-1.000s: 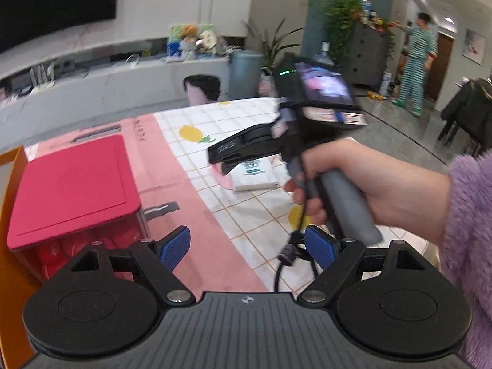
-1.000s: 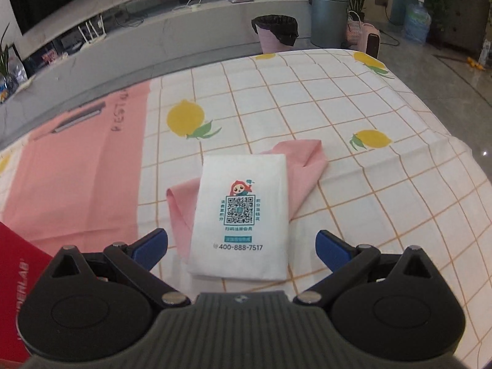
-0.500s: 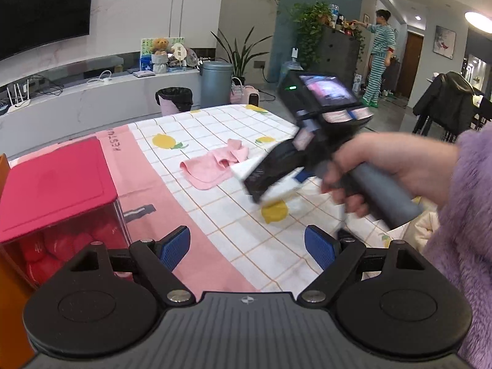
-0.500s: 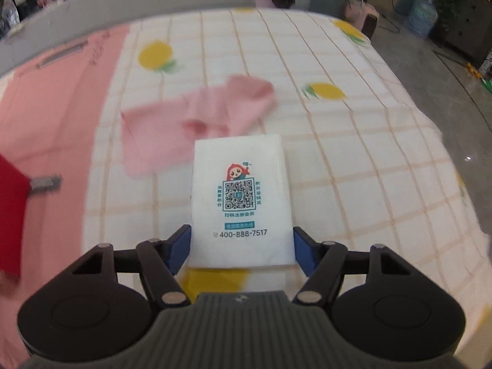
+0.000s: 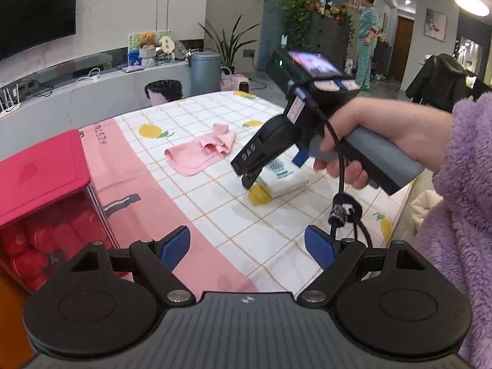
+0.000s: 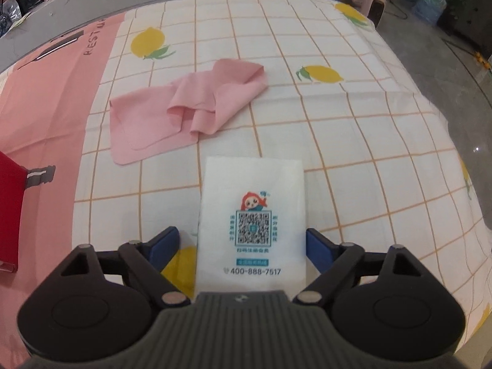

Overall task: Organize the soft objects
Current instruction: 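Close the right gripper on the tissue pack and lift it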

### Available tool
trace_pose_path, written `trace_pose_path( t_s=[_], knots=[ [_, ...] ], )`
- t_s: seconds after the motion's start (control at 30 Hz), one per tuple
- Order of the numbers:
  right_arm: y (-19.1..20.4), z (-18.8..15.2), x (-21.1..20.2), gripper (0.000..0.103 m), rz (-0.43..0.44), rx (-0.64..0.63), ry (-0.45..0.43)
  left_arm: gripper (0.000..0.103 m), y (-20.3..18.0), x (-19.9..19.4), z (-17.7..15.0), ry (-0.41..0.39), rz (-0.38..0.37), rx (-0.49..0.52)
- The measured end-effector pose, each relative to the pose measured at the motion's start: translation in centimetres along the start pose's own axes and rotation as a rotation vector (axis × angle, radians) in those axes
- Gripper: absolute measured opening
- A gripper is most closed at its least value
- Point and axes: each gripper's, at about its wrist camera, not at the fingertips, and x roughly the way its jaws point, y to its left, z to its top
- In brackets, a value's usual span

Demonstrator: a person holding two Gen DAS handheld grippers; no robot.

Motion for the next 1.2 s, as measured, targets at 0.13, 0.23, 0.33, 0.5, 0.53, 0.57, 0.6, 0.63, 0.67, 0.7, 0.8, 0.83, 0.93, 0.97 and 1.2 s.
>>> trace_pose_path(
  t_s=[0.13, 0.23, 0.33, 0.5, 0.53, 0.57, 0.6, 0.63, 0.67, 0.7, 0.8, 0.83, 0.93, 0.97, 1.2],
  knots=[
    [0.0, 0.3, -0.4, 0.068, 0.017, -0.011, -0.017, 0.099, -0.2, 0.4, -0.4, 0.023, -0.001, -0.006],
    [-0.1, 0.1, -0.4, 0.065, 0.002, -0.026, -0.022, 0.099, -0.5, 0.5, -0.4, 0.022, 0.008, -0.008],
    [-0.1, 0.0, -0.9, 0.064, -0.053, -0.064, -0.026, 0.099, -0.6, 0.3, -0.4, 0.013, 0.025, -0.005],
    [-2.4, 0.0, -2.4, 0.064, -0.139, -0.075, -0.069, 0.099, -1.5, -0.2, -0.6, -0.042, 0.022, 0.046],
    [-3.3, 0.0, -2.7, 0.064, -0.12, -0.051, -0.069, 0.099, -1.7, -0.1, -0.5, -0.049, 0.03, 0.045],
    [-4.1, -0.1, -2.9, 0.064, -0.101, -0.024, -0.067, 0.099, -1.9, 0.2, -0.3, -0.047, 0.048, 0.037],
    [-4.8, -0.1, -3.1, 0.064, -0.085, -0.004, -0.069, 0.099, -2.2, 0.5, -0.1, -0.043, 0.067, 0.025],
    [-5.5, -0.2, -3.4, 0.064, -0.078, 0.009, -0.076, 0.099, -2.3, 1.0, 0.1, -0.037, 0.089, 0.012],
    [-6.0, -0.3, -3.6, 0.064, -0.082, 0.018, -0.084, 0.099, -2.4, 1.3, 0.2, -0.033, 0.105, 0.002],
    [-6.6, -0.3, -3.8, 0.064, -0.093, 0.026, -0.093, 0.099, -2.5, 1.6, 0.4, -0.037, 0.113, -0.01],
    [-7.9, -0.7, -3.9, 0.064, -0.123, 0.036, -0.107, 0.099, -2.4, 3.0, 0.9, -0.03, 0.128, -0.046],
    [-8.2, -0.8, -3.9, 0.064, -0.11, 0.033, -0.109, 0.099, -2.5, 3.7, 1.2, -0.022, 0.137, -0.058],
    [-8.7, -1.0, -3.7, 0.064, -0.043, 0.063, -0.096, 0.099, -2.4, 5.9, 2.1, -0.002, 0.15, -0.117],
    [-8.7, -1.0, -3.7, 0.064, -0.032, 0.068, -0.095, 0.099, -2.4, 6.8, 2.4, 0.017, 0.148, -0.136],
    [-8.2, -0.9, -3.6, 0.064, -0.006, 0.06, -0.105, 0.099, -2.6, 12.2, 5.1, 0.055, 0.267, -0.09]
  ],
)
